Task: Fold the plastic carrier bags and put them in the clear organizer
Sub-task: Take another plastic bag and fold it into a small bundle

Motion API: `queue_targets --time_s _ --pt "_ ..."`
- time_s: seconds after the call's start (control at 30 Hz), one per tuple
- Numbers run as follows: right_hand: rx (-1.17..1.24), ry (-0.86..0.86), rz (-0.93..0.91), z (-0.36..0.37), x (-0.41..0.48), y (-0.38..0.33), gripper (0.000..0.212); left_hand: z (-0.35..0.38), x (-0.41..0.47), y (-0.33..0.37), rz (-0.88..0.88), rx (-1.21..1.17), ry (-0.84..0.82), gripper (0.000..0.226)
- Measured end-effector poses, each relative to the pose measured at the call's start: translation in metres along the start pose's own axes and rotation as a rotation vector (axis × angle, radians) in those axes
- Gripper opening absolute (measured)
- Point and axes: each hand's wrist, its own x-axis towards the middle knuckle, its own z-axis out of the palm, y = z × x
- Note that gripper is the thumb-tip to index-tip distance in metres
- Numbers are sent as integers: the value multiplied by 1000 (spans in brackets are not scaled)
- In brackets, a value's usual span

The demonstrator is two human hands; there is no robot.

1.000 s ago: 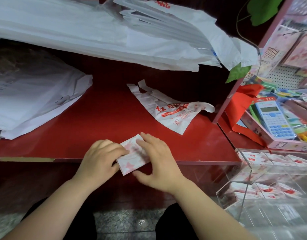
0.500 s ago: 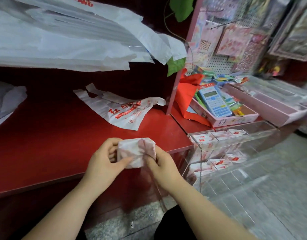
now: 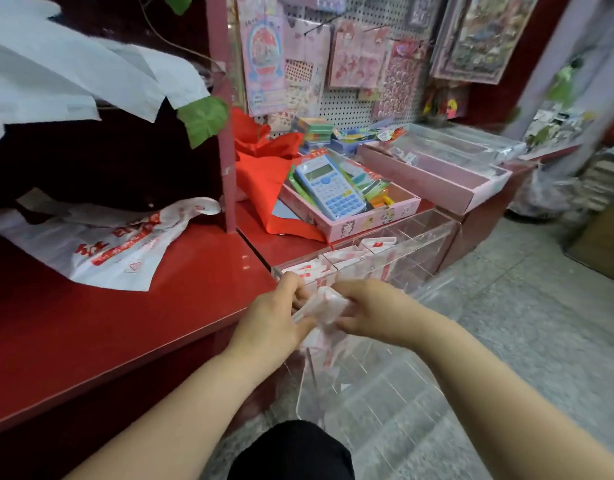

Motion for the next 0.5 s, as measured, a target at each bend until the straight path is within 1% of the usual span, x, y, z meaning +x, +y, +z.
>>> queue_targets --time_s 0.07,0.13,0.2,0.27,0.33,0.4,0.5 --pt "67 -53 37 -2 3 13 12 12 10 6 23 23 -7 48" --pt "125 -49 89 0 5 27 9 22 17 7 42 44 -25 44" --pt "145 -13 138 0 4 44 10 32 23 5 61 38 -38 32" --pt "191 40 215 -3 1 68 16 42 31 2 118 43 -33 12" --pt "289 140 321 -8 -5 96 18 58 39 4 174 93 -99 15" --pt "355 297 411 -12 -11 124 17 82 52 9 204 171 -243 23" --pt "504 537 515 -9 -16 162 19 121 74 18 149 296 -414 36"
